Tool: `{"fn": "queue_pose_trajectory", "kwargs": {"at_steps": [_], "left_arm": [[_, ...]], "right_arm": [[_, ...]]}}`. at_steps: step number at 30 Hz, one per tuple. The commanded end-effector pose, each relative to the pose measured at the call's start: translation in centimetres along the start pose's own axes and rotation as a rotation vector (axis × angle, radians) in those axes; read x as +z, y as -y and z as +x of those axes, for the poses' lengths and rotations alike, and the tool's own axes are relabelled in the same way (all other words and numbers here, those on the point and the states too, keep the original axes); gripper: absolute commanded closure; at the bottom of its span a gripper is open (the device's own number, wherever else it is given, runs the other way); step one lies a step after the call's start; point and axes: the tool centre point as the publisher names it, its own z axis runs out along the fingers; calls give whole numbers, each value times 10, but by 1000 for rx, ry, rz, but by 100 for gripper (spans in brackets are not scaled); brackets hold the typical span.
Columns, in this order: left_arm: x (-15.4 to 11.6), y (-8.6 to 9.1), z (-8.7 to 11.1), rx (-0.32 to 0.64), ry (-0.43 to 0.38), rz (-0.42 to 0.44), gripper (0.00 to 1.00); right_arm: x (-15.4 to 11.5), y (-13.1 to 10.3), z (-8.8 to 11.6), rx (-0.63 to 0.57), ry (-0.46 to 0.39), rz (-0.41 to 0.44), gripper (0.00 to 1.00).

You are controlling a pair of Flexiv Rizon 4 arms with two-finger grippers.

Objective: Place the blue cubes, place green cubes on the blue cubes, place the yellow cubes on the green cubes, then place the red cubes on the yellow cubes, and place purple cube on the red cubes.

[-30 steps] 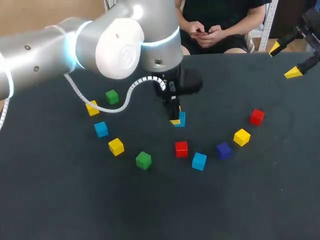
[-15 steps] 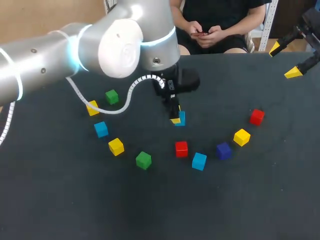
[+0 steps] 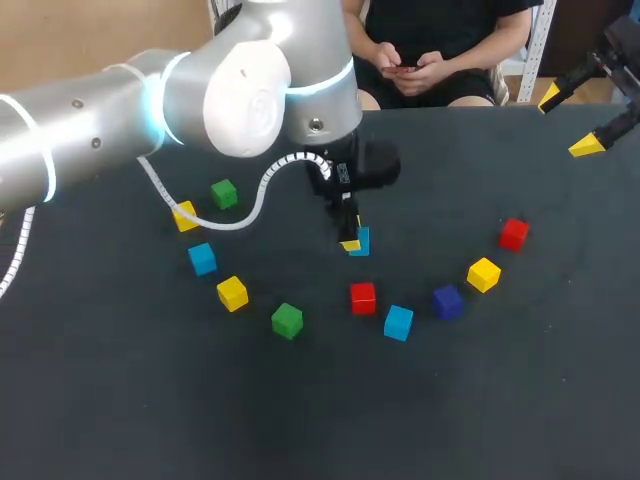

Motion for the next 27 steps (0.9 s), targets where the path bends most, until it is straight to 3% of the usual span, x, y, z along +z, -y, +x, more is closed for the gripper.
{"fn": "queue_pose_trajectory", "kwargs": {"at_steps": [1,12,16,18,24,27], "left_arm": [[0,-6,-1,2,-8,12,100],[1,-9,-2,-1,-5,18,100],[1,-10,-1,-5,4,21,91],[1,-10,-1,-4,1,20,96],[1,-11,-1,-2,0,21,86],[1,-12,-1,-2,0,20,74]], "right_arm": [[0,0,0,-1,1,0,0],[0,0,0,-1,1,0,0],[0,0,0,-1,1,0,0],[0,0,0,-1,1,0,0],[0,0,0,-1,1,0,0],[0,0,0,-1,1,0,0]]}}
